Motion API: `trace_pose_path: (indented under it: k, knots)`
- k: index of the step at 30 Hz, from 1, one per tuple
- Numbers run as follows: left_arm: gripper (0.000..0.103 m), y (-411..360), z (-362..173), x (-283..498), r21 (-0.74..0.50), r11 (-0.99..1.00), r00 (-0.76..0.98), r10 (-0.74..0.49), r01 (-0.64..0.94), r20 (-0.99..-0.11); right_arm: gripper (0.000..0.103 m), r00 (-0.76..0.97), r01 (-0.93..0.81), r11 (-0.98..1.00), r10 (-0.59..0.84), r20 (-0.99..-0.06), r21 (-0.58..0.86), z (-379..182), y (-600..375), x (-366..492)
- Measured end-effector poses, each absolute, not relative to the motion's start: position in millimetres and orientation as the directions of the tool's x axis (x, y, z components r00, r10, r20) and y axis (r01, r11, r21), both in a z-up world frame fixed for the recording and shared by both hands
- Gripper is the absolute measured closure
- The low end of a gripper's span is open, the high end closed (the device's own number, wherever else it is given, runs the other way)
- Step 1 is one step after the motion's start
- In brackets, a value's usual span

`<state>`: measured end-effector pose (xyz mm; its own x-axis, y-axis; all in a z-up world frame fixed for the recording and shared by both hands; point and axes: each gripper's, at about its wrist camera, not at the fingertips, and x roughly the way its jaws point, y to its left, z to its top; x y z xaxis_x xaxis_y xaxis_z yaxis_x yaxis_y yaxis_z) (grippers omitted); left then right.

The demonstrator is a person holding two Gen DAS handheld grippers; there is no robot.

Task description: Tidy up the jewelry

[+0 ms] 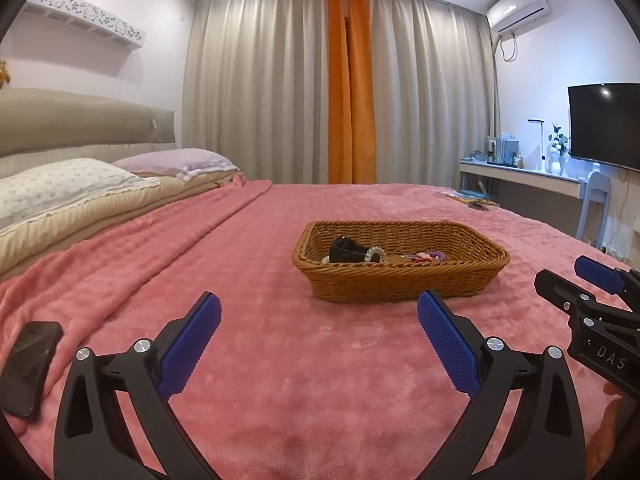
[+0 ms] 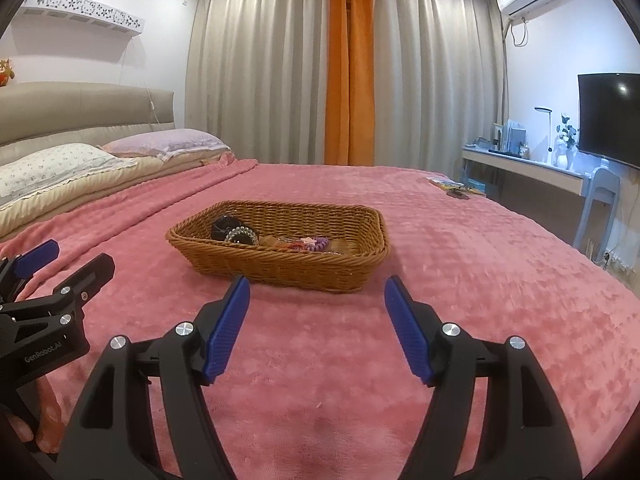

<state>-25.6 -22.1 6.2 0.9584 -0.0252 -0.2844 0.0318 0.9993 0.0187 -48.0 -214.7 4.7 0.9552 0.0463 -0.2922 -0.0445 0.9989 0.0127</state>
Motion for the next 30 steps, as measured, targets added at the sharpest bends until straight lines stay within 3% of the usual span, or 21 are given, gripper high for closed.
trace_pose_path:
  k: [30]
  knots:
    - [0.008, -21.5, 5.7, -26.8, 0.018, 0.999, 0.958, -0.024, 0.030, -0.285, 0.035, 0.953, -0.041, 0.999, 0.041, -0.300, 0.007, 3.3, -214.6, -46.9]
